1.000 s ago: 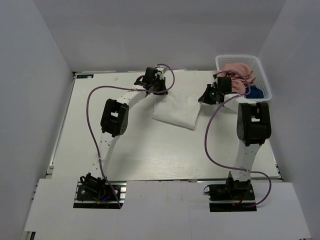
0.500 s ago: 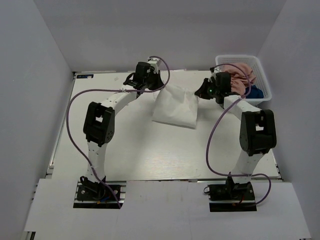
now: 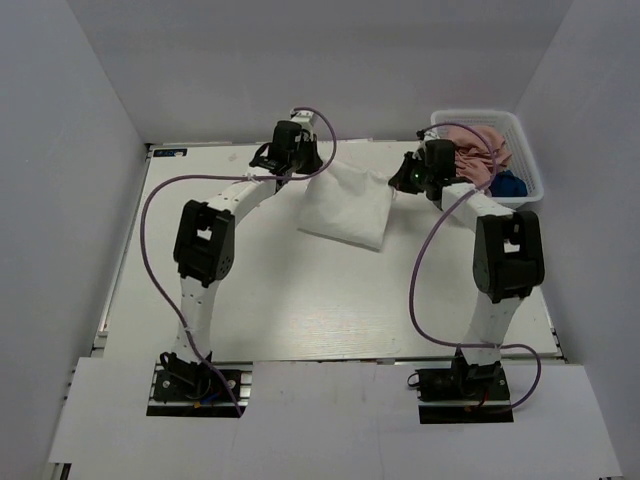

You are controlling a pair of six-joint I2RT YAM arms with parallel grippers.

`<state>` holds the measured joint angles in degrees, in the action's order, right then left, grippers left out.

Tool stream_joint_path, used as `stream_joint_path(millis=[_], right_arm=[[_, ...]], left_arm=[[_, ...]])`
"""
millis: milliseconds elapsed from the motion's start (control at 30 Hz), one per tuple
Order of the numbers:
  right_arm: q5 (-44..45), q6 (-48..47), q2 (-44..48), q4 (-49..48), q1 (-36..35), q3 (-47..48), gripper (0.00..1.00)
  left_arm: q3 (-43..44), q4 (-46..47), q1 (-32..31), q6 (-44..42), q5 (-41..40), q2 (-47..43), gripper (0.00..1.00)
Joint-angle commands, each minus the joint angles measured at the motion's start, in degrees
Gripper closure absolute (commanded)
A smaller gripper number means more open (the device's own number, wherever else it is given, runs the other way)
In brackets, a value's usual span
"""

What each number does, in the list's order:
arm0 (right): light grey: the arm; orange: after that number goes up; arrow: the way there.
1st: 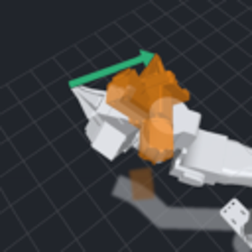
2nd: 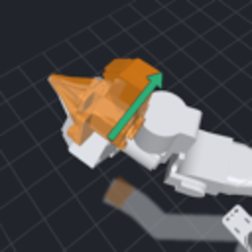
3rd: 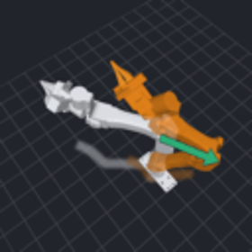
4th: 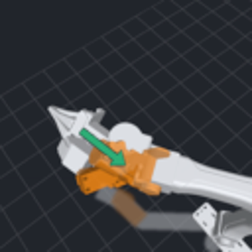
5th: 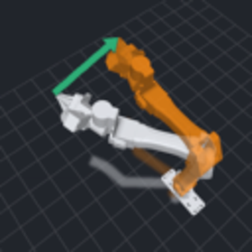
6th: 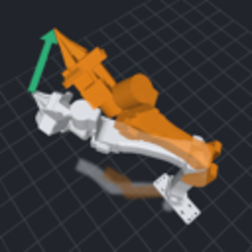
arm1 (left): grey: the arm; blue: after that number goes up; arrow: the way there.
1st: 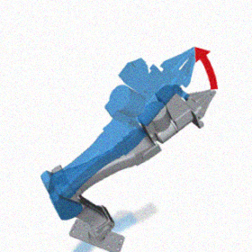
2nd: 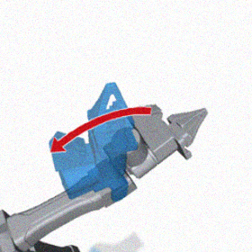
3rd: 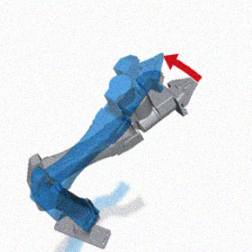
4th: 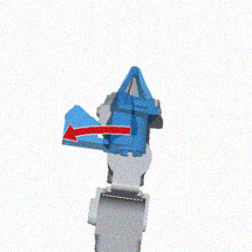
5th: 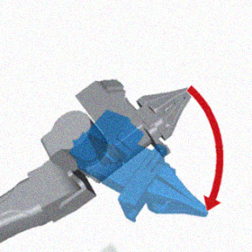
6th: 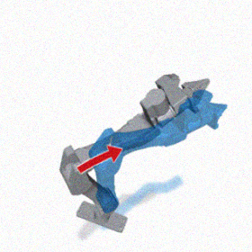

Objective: Fold and stack the t-shirts

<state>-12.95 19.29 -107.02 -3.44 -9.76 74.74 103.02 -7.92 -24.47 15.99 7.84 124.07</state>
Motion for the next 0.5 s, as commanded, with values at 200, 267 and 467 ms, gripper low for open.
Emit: stream_joint_path(millis=[200, 267, 467], right_arm=[[10.5, 2.3, -15.4, 10.4, 0.6, 16.2, 1.00], [9.7, 2.2, -16.1, 8.6, 0.5, 16.3, 1.00], [7.6, 1.2, -20.4, 12.1, 0.7, 22.9, 0.50]], left_arm=[[27.6, -10.3, 1.5, 0.4, -5.9, 21.2, 1.00], [27.6, -9.7, 1.5, 1.0, -5.9, 21.7, 1.00], [23.6, -8.4, 2.6, 1.5, -8.4, 19.4, 0.59]])
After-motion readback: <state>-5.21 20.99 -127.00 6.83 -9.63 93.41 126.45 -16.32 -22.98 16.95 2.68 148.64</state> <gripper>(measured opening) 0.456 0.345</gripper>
